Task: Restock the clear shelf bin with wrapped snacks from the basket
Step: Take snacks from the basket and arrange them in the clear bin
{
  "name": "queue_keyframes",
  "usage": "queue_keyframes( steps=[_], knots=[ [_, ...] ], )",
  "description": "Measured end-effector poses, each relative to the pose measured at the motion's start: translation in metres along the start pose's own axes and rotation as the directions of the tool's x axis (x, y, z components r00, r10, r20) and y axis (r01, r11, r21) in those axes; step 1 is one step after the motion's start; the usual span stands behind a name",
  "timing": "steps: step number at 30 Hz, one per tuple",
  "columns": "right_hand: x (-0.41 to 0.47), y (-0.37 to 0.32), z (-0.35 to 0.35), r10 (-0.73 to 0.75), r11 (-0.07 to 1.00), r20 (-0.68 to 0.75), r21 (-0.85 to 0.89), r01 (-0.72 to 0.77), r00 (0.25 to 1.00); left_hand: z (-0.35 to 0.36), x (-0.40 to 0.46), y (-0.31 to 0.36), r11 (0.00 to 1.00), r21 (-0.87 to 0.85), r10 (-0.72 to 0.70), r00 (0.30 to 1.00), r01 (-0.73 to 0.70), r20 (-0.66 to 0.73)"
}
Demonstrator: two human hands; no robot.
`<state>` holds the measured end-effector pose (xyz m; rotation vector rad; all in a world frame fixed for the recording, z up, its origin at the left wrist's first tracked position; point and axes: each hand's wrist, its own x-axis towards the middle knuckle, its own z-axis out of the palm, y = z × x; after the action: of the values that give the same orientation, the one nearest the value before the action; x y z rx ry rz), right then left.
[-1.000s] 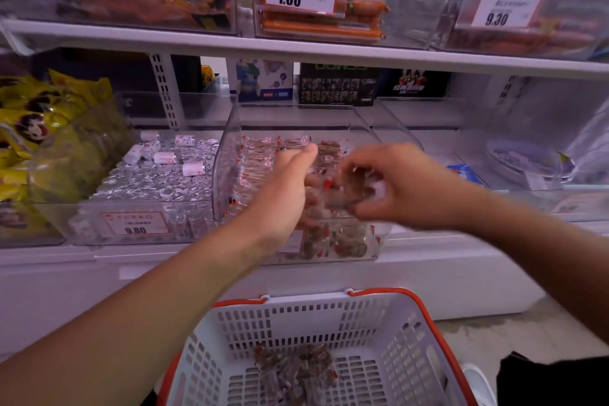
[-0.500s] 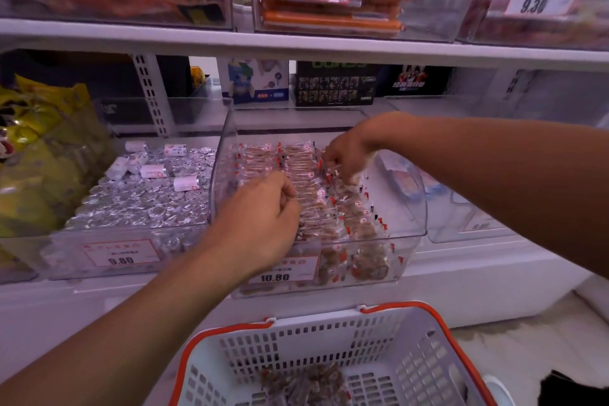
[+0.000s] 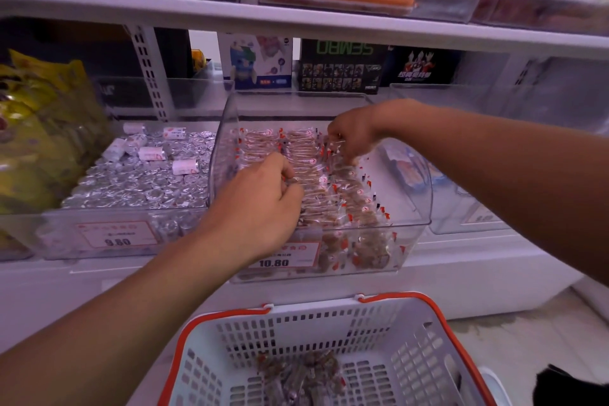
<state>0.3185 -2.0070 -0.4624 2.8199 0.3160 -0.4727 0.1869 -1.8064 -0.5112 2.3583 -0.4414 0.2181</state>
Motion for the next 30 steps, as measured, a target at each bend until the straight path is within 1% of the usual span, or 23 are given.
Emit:
queue_keyframes(
  steps=[7, 9, 13, 15, 19, 20, 22, 24, 26, 27, 28, 30],
  knots=[
    [0.003, 0.003, 0.004, -0.004, 1.000, -0.121, -0.005, 0.003, 0.993, 0.001, 0.001, 0.000, 1.000, 0.007, -0.013, 1.000, 0.014, -0.012],
    [0.004, 0.005, 0.002, 0.001, 1.000, -0.169, 0.018, 0.002, 0.986, 0.001, 0.002, 0.000, 1.000, 0.006, -0.017, 1.000, 0.017, -0.007],
    [0.007, 0.004, -0.001, 0.018, 1.000, -0.144, -0.009, -0.020, 0.989, 0.002, 0.003, -0.001, 1.000, 0.017, -0.021, 1.000, 0.021, 0.002],
    [0.007, 0.004, -0.005, 0.030, 0.999, -0.157, -0.006, -0.032, 0.987, 0.003, 0.003, -0.001, 1.000, 0.016, -0.023, 1.000, 0.023, 0.004],
    [0.001, 0.007, -0.015, -0.008, 1.000, -0.283, -0.007, 0.006, 0.959, 0.002, 0.003, -0.001, 1.000, 0.017, -0.017, 1.000, 0.017, 0.004],
    [-0.002, 0.007, -0.016, -0.022, 1.000, -0.291, -0.026, 0.015, 0.956, 0.002, 0.002, -0.001, 1.000, 0.018, -0.015, 1.000, 0.015, 0.004],
    [-0.007, 0.007, -0.019, -0.052, 0.997, -0.232, -0.073, 0.036, 0.971, 0.002, 0.002, -0.001, 1.000, 0.012, -0.015, 1.000, 0.015, 0.003],
    [-0.012, 0.005, -0.018, -0.089, 0.993, -0.078, -0.083, 0.083, 0.993, 0.003, 0.002, 0.000, 1.000, 0.009, -0.013, 1.000, 0.013, 0.006],
    [-0.013, 0.002, -0.012, -0.142, 0.990, 0.099, 0.005, 0.142, 0.985, 0.002, 0.001, 0.000, 1.000, 0.014, -0.008, 1.000, 0.008, 0.011],
    [-0.013, 0.000, -0.007, -0.160, 0.987, 0.165, 0.043, 0.155, 0.973, 0.002, 0.001, 0.001, 1.000, 0.019, -0.006, 1.000, 0.006, 0.013],
    [-0.013, -0.002, -0.002, -0.167, 0.986, 0.200, 0.056, 0.159, 0.966, 0.002, 0.001, 0.001, 1.000, 0.024, -0.005, 1.000, 0.004, 0.015],
    [-0.009, -0.003, 0.002, -0.155, 0.987, 0.195, 0.059, 0.147, 0.968, 0.002, 0.000, 0.002, 1.000, 0.030, -0.005, 1.000, 0.004, 0.018]
  ],
)
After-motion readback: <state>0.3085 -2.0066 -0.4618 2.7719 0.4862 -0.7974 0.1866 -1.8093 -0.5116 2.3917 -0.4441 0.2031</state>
